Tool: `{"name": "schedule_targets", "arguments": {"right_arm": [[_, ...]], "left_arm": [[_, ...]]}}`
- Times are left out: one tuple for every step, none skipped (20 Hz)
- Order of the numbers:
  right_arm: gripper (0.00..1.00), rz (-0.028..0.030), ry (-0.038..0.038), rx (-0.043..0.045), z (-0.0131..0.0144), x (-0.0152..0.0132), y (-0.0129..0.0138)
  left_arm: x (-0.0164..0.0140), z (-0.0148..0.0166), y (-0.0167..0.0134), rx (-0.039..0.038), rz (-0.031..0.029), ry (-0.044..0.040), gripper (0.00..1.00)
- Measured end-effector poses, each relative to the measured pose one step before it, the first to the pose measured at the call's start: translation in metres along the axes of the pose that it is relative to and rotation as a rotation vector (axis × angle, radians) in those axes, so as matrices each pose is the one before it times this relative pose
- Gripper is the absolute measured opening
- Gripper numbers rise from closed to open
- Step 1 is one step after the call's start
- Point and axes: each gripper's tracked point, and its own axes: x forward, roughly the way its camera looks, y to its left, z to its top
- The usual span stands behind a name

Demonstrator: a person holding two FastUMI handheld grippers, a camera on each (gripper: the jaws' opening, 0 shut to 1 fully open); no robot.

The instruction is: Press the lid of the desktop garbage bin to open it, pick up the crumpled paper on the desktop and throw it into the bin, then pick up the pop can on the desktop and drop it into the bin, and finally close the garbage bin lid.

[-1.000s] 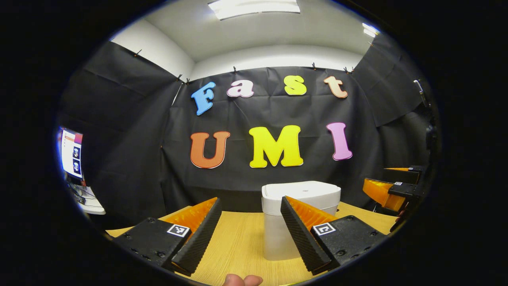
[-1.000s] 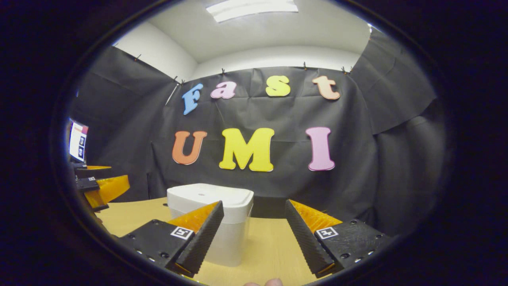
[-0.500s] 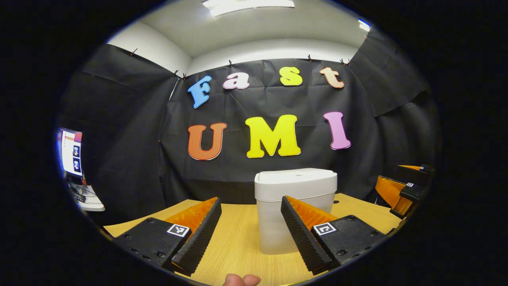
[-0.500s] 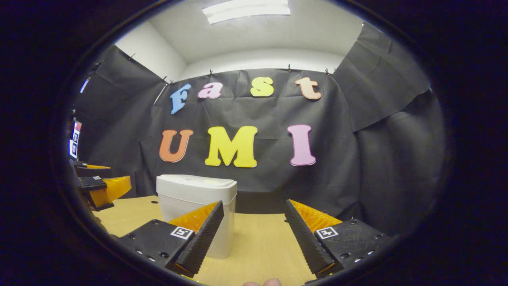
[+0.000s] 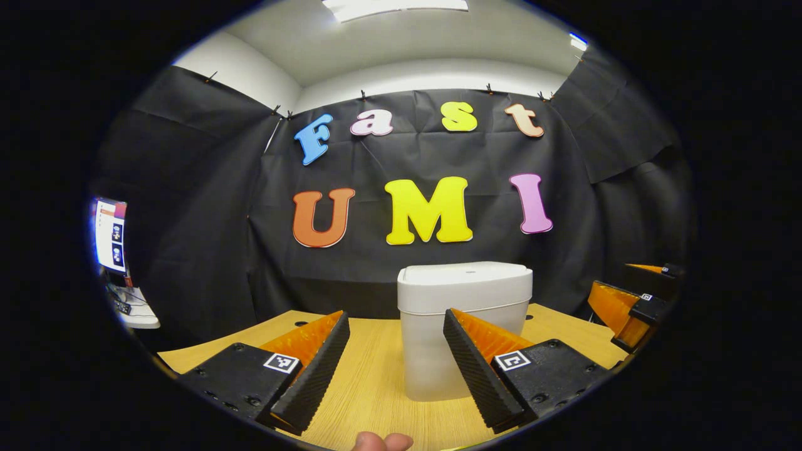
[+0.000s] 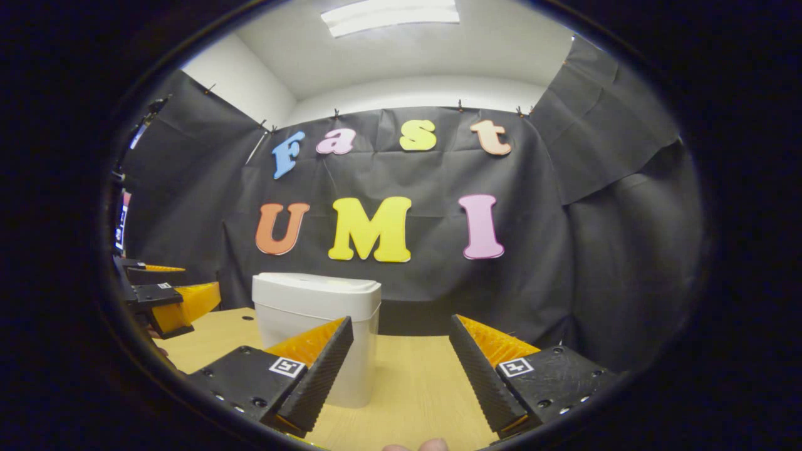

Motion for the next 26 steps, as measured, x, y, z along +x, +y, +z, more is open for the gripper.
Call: {"name": "schedule_targets", "arguments": {"right_arm": [[0.96,0.00295,0.00347,0.00408,-0.00031,0.0007,0.00192],[0.96,0.00034,-0.00097,0.00364,0.00099,0.00034,0.00038],[0.96,0.00026,-0.00286,0.00498,0.00177,0.00036,0.00041],[0.96,0.0038,-0.00193,0.00427,0.00157,0.0,0.00128],[0.96,0.00105,-0.0018,0.00209,0.00026,-0.00012,0.00069],[0.96,-0.00028,0.00045,-0.00027,-0.00077,0.00094,0.00009],[0.96,0.0001,0.00025,-0.00058,-0.00064,-0.00056,-0.00008],[0.96,-0.00125,0.00258,-0.00138,-0.00067,-0.00018,0.00006],[0.96,-0.00077,0.00039,-0.00137,-0.00051,-0.00037,-0.00047],[0.96,-0.00288,0.00145,0.00063,-0.00017,-0.00027,-0.00087],[0.96,-0.00232,-0.00152,0.00208,0.00076,-0.00133,-0.00063],[0.96,-0.0031,-0.00133,0.00277,0.00095,-0.00013,-0.00075],[0.96,-0.00611,-0.00342,0.00309,0.001,-0.00041,-0.00185],[0.96,-0.00533,-0.00439,0.00382,0.00201,-0.00003,-0.00126],[0.96,-0.00254,-0.0027,0.00183,0.00114,0.00021,-0.00002],[0.96,-0.00168,0.00207,0.00031,-0.00134,-0.00023,0.00074],[0.96,-0.00163,0.00378,-0.00068,-0.00089,-0.00073,0.00005],[0.96,-0.00038,0.00216,-0.00066,-0.00066,-0.00038,0.00098],[0.96,-0.00381,0.00297,-0.00322,-0.00022,-0.00004,0.00011],[0.96,-0.00414,0.00095,-0.00327,-0.00116,-0.00021,-0.00078],[0.96,-0.00309,0.00071,-0.00165,0.00006,-0.00071,-0.00009],[0.96,-0.00132,-0.00104,-0.00162,0.00043,-0.00003,0.00103],[0.96,-0.00122,-0.00022,-0.00026,0.00082,-0.0002,0.00031],[0.96,0.00141,0.0,0.00066,0.00018,-0.00022,0.00053],[0.96,0.00057,0.00047,-0.00028,-0.00032,0.00004,0.00058],[0.96,0.00108,-0.00005,-0.00017,0.00037,0.00009,0.00092]], "left_arm": [[0.00047,-0.00035,0.00123,0.00105,0.00156,0.00016,0.97],[0.00129,0.00058,0.00055,-0.0008,0.00156,0.00032,0.97],[-0.00018,-0.00051,0.00076,-0.00252,0.0012,0.00111,0.97],[-0.00037,-0.00009,0.00001,-0.00158,-0.00032,0.00026,0.97],[-0.00058,0.00007,0.00009,0.00022,-0.00032,0.00007,0.97],[-0.00033,-0.00069,-0.00122,0.00356,-0.0012,-0.0008,0.97],[-0.00007,0.0008,-0.00005,0.00443,0.00077,-0.00073,0.97],[-0.00046,0.00046,-0.00091,0.00321,0.00071,-0.00011,0.97],[0.00019,0.00103,0.0008,0.00047,0.00081,-0.00071,0.97],[0.00045,0.00005,0.00001,-0.00188,-0.00098,0.00012,0.97],[-0.00134,0.00005,-0.00107,-0.0015,0.00076,0.00002,0.97],[-0.00102,-0.00038,0.00022,-0.00004,0.00173,0.00135,0.97],[-0.0011,0.00086,0.00023,0.0006,0.00063,-0.0005,0.97],[0.00022,0.00191,0.00042,0.00065,-0.00004,-0.00296,0.97],[-0.00029,0.00165,-0.00004,0.00056,-0.00105,-0.00438,0.97],[-0.00044,0.00048,-0.0002,0.00032,-0.00024,-0.00264,0.97],[-0.00048,-0.00017,-0.00038,0.00012,0.00044,-0.00125,0.97],[-0.00046,-0.00097,0.00072,0.00039,0.00049,-0.00108,0.97],[0.00047,0.00035,0.0012,0.00028,0.00087,0.00121,0.97],[0.00028,-0.00028,0.00014,-0.00014,0.00112,0.00063,0.97],[-0.00102,0.0001,0.00081,0.00029,0.00165,0.00104,0.97],[0.00028,-0.00047,0.00074,0.00031,0.00116,-0.00002,0.97],[-0.00065,0.00022,0.00064,-0.00063,0.0,-0.00085,0.97],[-0.00029,0.0002,0.00068,-0.00011,-0.00006,-0.00075,0.97],[0.00063,0.00086,0.00085,-0.00077,0.00207,-0.00115,0.97],[-0.0004,0.0007,0.00064,-0.00079,0.00005,-0.00175,0.97]]}}
